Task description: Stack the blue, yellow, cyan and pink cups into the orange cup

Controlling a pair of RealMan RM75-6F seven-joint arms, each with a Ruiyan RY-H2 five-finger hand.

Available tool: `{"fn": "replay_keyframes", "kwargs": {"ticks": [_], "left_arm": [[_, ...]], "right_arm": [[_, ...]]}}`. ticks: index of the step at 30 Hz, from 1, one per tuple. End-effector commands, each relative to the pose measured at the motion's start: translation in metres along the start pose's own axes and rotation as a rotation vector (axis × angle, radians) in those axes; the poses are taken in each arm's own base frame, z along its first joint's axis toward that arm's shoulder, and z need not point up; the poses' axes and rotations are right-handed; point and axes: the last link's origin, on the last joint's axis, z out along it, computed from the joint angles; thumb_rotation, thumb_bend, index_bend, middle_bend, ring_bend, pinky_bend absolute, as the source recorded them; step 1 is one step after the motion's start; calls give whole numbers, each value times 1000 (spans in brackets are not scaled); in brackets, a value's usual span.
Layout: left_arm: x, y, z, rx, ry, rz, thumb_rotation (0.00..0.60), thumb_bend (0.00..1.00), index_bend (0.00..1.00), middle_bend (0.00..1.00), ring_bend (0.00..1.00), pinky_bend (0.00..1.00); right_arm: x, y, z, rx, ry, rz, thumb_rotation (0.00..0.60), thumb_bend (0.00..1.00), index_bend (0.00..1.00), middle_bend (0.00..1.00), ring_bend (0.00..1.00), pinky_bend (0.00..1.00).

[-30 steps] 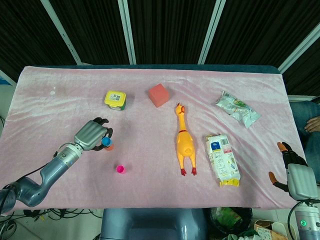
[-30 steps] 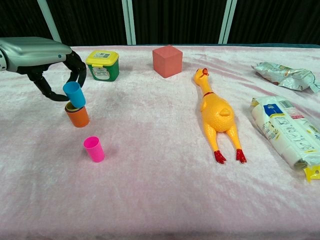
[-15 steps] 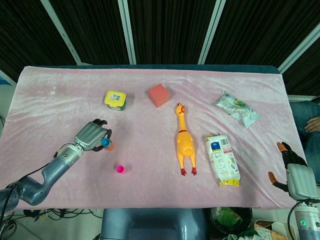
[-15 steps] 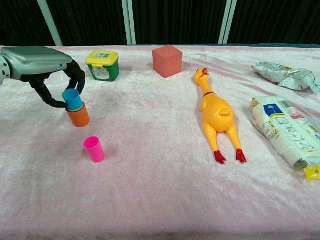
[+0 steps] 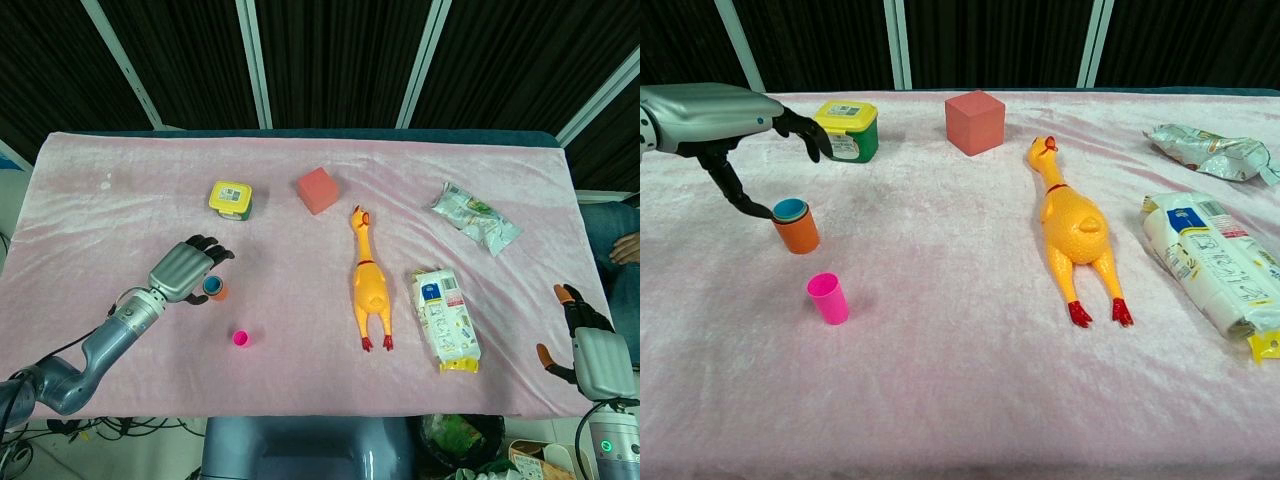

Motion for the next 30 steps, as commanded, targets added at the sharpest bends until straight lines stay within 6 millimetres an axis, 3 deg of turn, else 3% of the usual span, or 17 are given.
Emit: {"fn": "replay_keyframes", "kwargs": {"ticks": [1,8,15,30], "left_arm": [[2,16,-11,-66,26,6,600,139,224,282,134,186],[-3,43,-24,-166,1,28,600,140,238,315,134,185],[-11,54,-32,-205,-50,70,600,140,240,325,134,177],[-37,68,-23,-235,-120,74,600,197,307,395,134,178]], "right_arm": [[0,0,0,0,-1,-1,600,260,36,55,160,214],[0,-1,0,1,-2,-5,600,261,36,55,160,214],[0,0,0,1,-3,-2,600,261,36,55,160,214],[0,0,0,-2,-6,4,600,261,36,55,160,214]]}}
